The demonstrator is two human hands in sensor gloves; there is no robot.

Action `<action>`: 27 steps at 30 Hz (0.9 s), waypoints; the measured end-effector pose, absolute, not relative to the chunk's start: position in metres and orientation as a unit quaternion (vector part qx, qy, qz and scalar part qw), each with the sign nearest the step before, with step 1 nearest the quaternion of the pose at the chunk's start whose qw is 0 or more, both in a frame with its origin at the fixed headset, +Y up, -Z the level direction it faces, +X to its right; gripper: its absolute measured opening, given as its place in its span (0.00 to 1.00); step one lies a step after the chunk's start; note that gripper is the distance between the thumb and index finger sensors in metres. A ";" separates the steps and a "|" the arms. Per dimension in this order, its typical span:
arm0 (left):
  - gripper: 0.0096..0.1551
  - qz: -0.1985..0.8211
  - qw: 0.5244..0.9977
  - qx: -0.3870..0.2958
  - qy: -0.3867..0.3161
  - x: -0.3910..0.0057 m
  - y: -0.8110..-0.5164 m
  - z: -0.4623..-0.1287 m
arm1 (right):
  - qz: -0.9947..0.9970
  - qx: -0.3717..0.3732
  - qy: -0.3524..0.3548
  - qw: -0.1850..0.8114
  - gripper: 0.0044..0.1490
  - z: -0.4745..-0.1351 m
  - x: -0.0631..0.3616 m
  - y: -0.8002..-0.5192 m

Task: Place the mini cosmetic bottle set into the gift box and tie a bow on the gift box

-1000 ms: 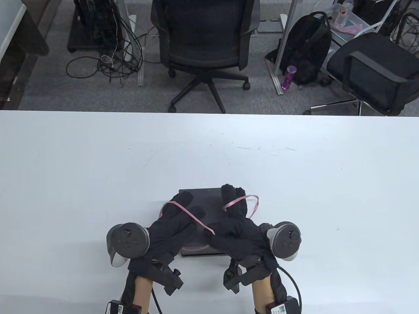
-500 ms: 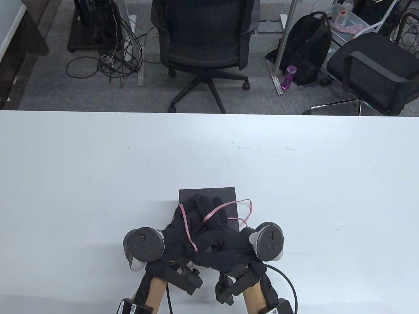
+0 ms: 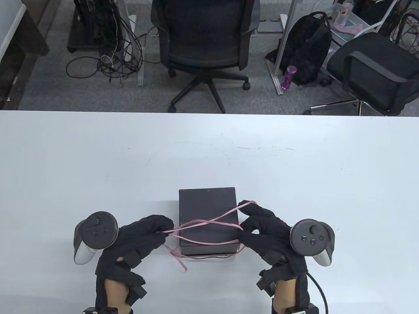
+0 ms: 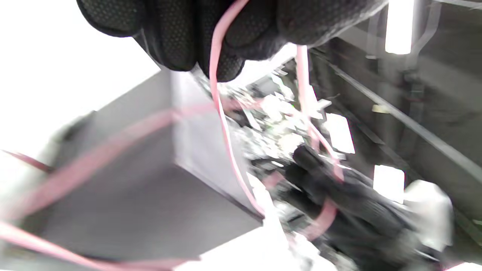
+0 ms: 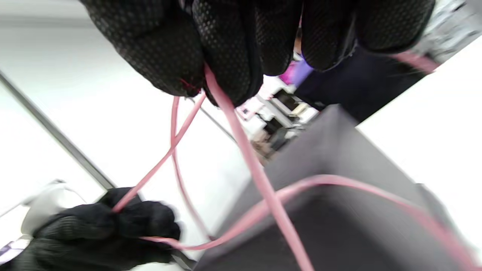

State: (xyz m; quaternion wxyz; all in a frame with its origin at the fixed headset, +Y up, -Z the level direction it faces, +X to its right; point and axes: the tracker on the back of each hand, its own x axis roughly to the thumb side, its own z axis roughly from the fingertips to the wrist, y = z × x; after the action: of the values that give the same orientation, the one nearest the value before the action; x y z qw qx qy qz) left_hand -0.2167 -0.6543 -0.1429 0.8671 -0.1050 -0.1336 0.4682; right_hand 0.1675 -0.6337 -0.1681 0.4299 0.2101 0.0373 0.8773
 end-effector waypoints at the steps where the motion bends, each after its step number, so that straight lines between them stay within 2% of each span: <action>1: 0.19 0.450 0.881 -0.108 -0.100 -0.223 -0.657 -0.143 | 0.892 0.184 0.036 0.411 0.22 -0.170 0.172 -0.637; 4: 0.20 0.443 0.889 -0.111 -0.021 -0.237 -0.670 -0.148 | 0.923 0.104 0.038 0.367 0.22 -0.176 0.185 -0.647; 6: 0.21 0.486 0.869 -0.096 0.004 -0.244 -0.678 -0.151 | 0.926 0.059 0.051 0.371 0.23 -0.179 0.193 -0.654; 9: 0.22 0.567 0.817 -0.075 0.065 -0.251 -0.688 -0.152 | 0.899 0.006 0.051 0.435 0.24 -0.182 0.205 -0.665; 12: 0.23 0.607 0.786 -0.014 0.114 -0.257 -0.692 -0.149 | 0.863 -0.022 0.015 0.505 0.25 -0.181 0.215 -0.670; 16: 0.22 0.618 0.765 0.120 0.137 -0.265 -0.687 -0.142 | 0.869 -0.047 -0.058 0.490 0.25 -0.179 0.223 -0.666; 18: 0.22 0.581 0.786 0.160 0.140 -0.269 -0.681 -0.138 | 0.880 -0.051 -0.101 0.462 0.25 -0.177 0.225 -0.664; 21: 0.23 0.433 0.860 0.209 0.171 -0.270 -0.670 -0.131 | 0.898 -0.044 -0.184 0.396 0.25 -0.176 0.223 -0.658; 23: 0.23 0.318 0.900 0.225 0.198 -0.269 -0.664 -0.129 | 0.922 -0.033 -0.206 0.325 0.25 -0.175 0.221 -0.654; 25: 0.23 0.269 0.911 0.229 0.214 -0.272 -0.664 -0.128 | 0.937 -0.032 -0.231 0.260 0.24 -0.173 0.220 -0.651; 27: 0.23 0.272 0.910 0.221 0.220 -0.276 -0.669 -0.130 | 0.942 -0.036 -0.249 0.222 0.24 -0.172 0.222 -0.650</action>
State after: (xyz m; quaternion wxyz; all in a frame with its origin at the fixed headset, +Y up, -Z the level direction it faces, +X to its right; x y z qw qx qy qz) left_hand -0.2756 -0.6691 -0.1301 0.9104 0.2209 0.2204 0.2717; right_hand 0.2217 -0.6504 -0.1718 0.2216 -0.0359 -0.2487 0.9422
